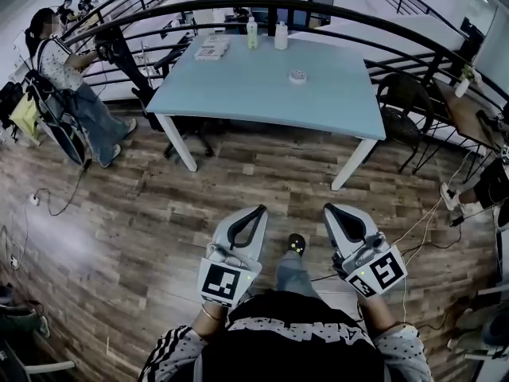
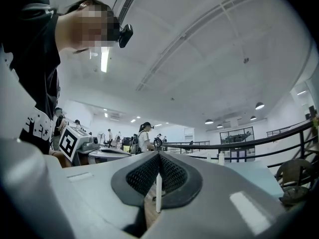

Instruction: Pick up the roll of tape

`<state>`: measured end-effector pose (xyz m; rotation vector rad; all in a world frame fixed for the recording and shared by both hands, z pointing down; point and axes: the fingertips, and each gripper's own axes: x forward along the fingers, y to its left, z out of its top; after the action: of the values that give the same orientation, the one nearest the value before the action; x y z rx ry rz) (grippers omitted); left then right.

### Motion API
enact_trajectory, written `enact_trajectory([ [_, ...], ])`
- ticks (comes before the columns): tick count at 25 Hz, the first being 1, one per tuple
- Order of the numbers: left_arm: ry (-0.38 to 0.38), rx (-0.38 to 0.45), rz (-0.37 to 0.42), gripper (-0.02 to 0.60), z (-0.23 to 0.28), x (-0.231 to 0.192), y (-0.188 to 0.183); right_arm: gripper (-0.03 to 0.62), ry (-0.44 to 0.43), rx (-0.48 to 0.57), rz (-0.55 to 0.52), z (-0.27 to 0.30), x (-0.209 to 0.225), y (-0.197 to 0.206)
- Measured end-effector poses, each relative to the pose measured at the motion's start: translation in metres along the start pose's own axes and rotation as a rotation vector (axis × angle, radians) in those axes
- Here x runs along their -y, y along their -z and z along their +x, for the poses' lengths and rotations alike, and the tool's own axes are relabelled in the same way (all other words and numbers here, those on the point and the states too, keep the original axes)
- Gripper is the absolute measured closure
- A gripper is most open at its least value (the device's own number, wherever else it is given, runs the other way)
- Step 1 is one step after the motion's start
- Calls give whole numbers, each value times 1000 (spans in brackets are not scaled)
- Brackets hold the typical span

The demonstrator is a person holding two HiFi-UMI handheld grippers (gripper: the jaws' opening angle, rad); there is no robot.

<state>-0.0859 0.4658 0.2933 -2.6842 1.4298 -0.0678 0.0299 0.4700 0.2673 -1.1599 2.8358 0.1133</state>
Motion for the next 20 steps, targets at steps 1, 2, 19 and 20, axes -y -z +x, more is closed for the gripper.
enact_trajectory([
  [1,-10,-4,-1,581,2,-3,1,592,-7,2,6,4,4,2],
  [2,-19,-11,-6,581,5,-6,3,592,-13,5,12,8,8,4],
  [19,-27,-85,-30,581,130,-36,24,592,36,-2,108,48,138,45],
  [20,-26,-89,-23,581,138,-39,28,592,42,-1,111,50,147,48],
])
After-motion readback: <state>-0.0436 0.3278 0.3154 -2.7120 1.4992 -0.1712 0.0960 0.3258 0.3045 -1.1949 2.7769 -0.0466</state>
